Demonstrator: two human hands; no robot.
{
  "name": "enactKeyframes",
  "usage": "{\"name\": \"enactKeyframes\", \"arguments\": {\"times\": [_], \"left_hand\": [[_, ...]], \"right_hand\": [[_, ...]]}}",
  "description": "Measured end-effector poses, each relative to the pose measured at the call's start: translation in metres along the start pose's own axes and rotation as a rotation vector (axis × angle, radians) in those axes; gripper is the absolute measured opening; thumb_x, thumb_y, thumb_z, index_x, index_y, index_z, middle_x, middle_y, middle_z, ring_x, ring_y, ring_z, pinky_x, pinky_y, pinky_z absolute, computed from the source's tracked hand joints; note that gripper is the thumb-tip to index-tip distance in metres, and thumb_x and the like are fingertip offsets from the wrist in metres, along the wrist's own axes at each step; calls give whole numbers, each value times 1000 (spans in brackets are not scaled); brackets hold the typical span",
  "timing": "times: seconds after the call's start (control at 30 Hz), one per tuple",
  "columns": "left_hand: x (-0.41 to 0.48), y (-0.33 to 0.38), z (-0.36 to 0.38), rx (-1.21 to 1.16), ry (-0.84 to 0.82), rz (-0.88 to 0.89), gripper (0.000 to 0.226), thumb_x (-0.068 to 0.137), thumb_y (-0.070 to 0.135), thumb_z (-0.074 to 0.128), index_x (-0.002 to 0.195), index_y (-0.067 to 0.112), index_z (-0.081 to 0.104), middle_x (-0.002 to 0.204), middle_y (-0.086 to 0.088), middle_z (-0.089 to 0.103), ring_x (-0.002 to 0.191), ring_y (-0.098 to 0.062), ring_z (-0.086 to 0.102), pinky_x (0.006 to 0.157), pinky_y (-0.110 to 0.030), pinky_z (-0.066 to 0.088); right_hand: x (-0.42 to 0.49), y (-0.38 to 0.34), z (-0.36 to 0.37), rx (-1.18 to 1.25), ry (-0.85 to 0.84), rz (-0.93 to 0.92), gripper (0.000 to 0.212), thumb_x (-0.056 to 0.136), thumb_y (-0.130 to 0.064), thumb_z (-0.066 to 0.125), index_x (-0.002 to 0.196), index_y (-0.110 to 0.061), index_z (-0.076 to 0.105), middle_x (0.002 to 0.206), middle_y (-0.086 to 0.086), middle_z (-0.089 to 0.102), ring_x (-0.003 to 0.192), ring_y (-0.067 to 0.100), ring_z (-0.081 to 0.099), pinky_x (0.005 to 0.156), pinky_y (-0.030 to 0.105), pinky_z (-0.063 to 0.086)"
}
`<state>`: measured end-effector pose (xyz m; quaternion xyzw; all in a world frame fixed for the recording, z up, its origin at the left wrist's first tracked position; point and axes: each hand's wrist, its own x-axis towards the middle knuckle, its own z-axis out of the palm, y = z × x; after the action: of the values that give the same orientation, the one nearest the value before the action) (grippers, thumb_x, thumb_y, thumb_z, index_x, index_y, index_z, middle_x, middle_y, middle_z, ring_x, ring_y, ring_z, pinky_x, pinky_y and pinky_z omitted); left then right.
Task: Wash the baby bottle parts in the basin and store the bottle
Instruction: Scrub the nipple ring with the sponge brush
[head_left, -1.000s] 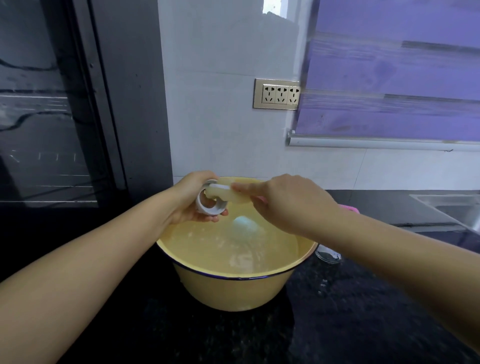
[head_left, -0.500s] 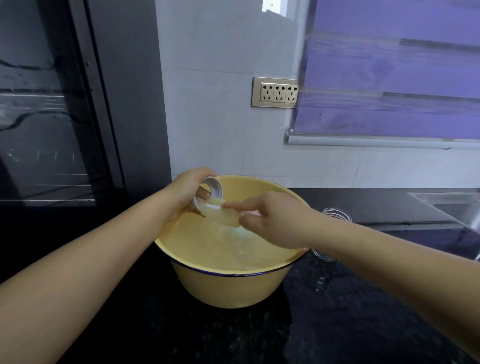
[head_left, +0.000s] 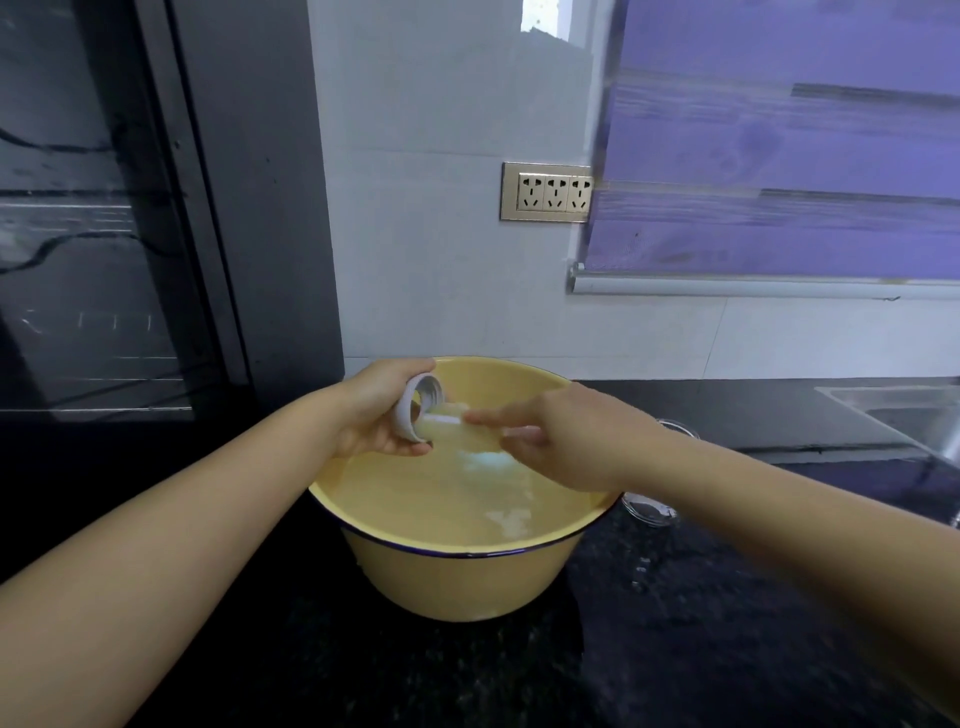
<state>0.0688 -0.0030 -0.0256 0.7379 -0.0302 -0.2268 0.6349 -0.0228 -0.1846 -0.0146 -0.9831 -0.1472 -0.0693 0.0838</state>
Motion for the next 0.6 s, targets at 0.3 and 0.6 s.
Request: {"name": "enactKeyframes", "arguments": {"times": [0.3, 0.6], "left_hand": [[15, -6, -9, 206, -35, -48, 59, 81, 58, 62, 88, 1, 51, 89, -13, 56, 71, -20, 64, 76, -39, 59], [15, -8, -4, 213, 67, -62, 45, 96, 47, 45, 113, 5, 53, 81, -11, 60, 69, -22, 63, 73, -37, 59]], "right_hand": [[-8, 0, -15, -305, -197, -38, 36, 96, -43, 38, 128, -56, 45, 114, -14, 62, 107, 14, 54, 72, 26, 35], [23, -22, 13, -587, -555, -90, 50, 95, -17, 40, 141, -35, 39, 87, -8, 53, 76, 17, 49, 54, 25, 34]]}}
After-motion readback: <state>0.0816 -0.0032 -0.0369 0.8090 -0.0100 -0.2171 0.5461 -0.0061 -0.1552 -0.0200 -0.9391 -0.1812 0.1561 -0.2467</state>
